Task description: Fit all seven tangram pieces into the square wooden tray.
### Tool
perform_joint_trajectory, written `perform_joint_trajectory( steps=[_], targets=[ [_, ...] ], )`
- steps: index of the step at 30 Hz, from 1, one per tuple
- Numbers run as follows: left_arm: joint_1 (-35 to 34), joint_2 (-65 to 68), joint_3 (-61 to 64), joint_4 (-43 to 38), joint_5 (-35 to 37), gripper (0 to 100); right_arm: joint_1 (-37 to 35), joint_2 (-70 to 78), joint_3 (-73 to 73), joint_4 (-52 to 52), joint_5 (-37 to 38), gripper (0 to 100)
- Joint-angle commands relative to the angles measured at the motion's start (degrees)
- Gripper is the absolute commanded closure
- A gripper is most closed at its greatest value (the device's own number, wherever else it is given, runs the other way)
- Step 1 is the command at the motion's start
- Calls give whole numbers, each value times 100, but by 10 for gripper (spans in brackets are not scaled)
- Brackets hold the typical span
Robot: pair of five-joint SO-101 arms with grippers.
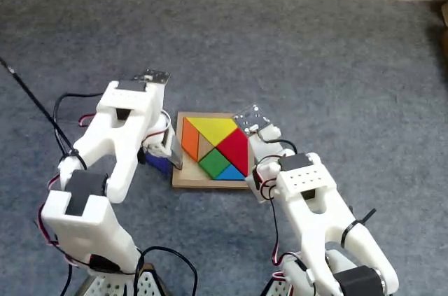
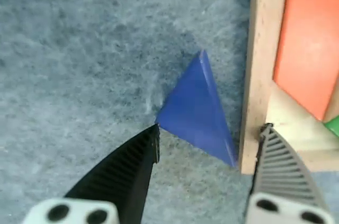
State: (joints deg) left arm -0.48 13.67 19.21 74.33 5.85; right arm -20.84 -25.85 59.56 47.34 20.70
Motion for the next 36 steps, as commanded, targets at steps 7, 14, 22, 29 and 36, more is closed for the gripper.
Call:
perform_joint_trajectory(
  steps=[7, 14, 22, 29, 36],
  targets=[
    [-549, -251, 224, -334, 308, 761, 75, -242, -13, -66, -53, 947],
    [-611, -295, 180, -334, 299, 765, 75, -242, -13, -66, -53, 947],
    [-84, -295, 101, -281, -105, 766, 75, -242, -13, -66, -53, 947],
    [453, -303, 101, -281, -105, 810, 75, -242, -13, -66, -53, 947],
    [840, -330, 31, -35, -88, 816, 75, -242, -13, -66, -53, 947]
  ],
)
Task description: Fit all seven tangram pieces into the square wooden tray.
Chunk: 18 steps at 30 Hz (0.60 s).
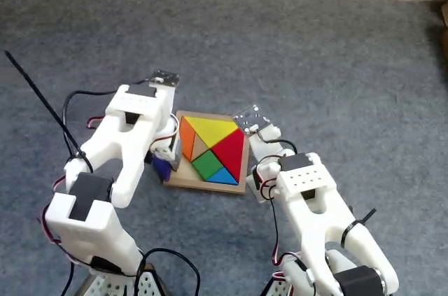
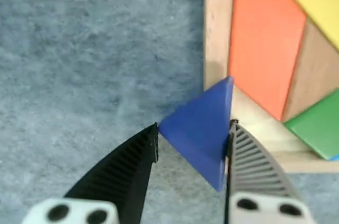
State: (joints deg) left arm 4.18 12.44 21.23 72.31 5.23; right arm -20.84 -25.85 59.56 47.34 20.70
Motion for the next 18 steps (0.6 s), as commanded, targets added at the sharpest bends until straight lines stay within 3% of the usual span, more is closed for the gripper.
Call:
perform_joint_trajectory(
  steps=[1, 12, 18],
  targets=[
    [444, -251, -163, 167, -26, 816, 75, -242, -13, -66, -53, 947],
    [1182, -1007, -171, 290, 290, 811, 189, -242, -13, -66, -53, 947],
    [980, -1033, -207, 404, 545, 708, 189, -242, -13, -66, -53, 947]
  ],
)
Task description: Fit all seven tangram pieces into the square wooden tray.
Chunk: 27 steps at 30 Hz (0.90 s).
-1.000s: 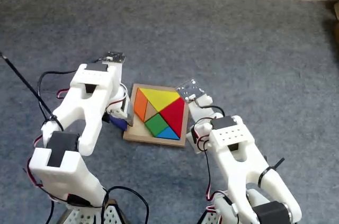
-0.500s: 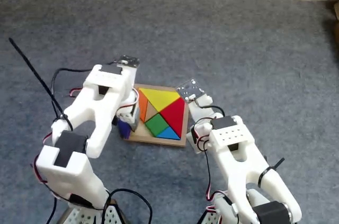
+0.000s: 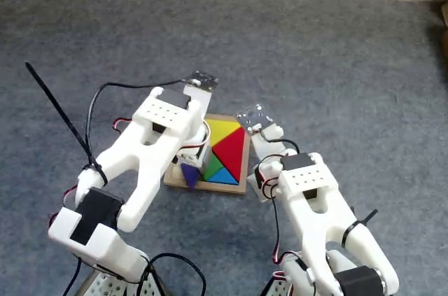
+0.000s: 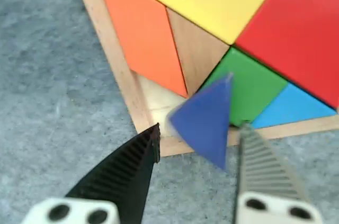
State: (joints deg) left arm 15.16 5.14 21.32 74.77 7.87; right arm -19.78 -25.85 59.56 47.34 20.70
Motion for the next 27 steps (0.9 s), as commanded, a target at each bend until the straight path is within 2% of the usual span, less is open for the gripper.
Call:
perform_joint_trajectory(
  steps=[1, 6, 10, 14, 18, 23, 27],
  targets=[
    [-180, -303, -277, 202, 308, 709, 84, -242, -13, -66, -53, 947],
    [-646, -374, -725, 703, 308, 724, 84, -242, -13, -66, -53, 947],
    [-1138, -963, -954, 1073, 290, 757, 242, -251, -57, -48, -53, 947],
    [-1666, -2026, -567, 1055, -123, 761, 286, -259, -215, 338, -53, 947],
    [-2431, -2985, 92, 1055, -448, 759, 13, -251, -769, 734, -53, 947],
    [-3512, -3495, 1165, 308, -791, 759, -725, -180, -1578, 1226, -176, 947],
    [-3978, -3486, 2105, -492, -879, 758, -1367, -180, -2062, 1218, -624, 947]
  ],
)
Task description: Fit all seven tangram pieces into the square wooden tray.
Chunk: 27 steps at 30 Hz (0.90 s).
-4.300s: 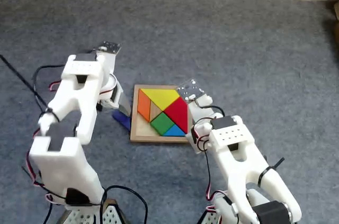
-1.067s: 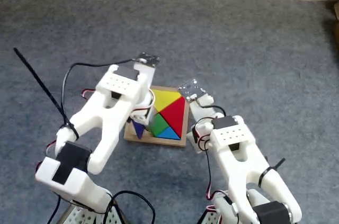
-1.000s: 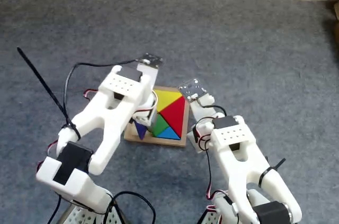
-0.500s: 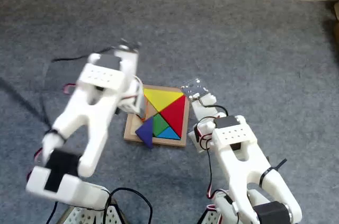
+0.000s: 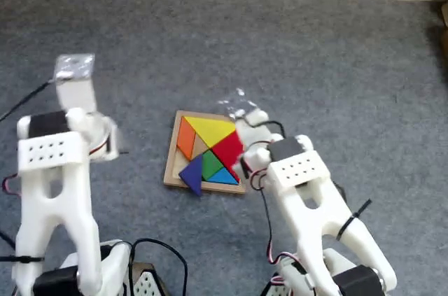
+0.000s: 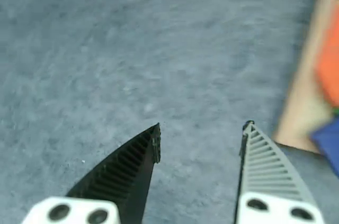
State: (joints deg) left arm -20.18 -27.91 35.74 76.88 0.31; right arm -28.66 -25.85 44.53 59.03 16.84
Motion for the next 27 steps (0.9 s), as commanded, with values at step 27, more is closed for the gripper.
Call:
perform_joint_trajectory(
  steps=[27],
  targets=[
    [-673, -189, 2009, -1802, -123, 761, -1613, 4013, -3618, 31, 378, 947]
  ],
)
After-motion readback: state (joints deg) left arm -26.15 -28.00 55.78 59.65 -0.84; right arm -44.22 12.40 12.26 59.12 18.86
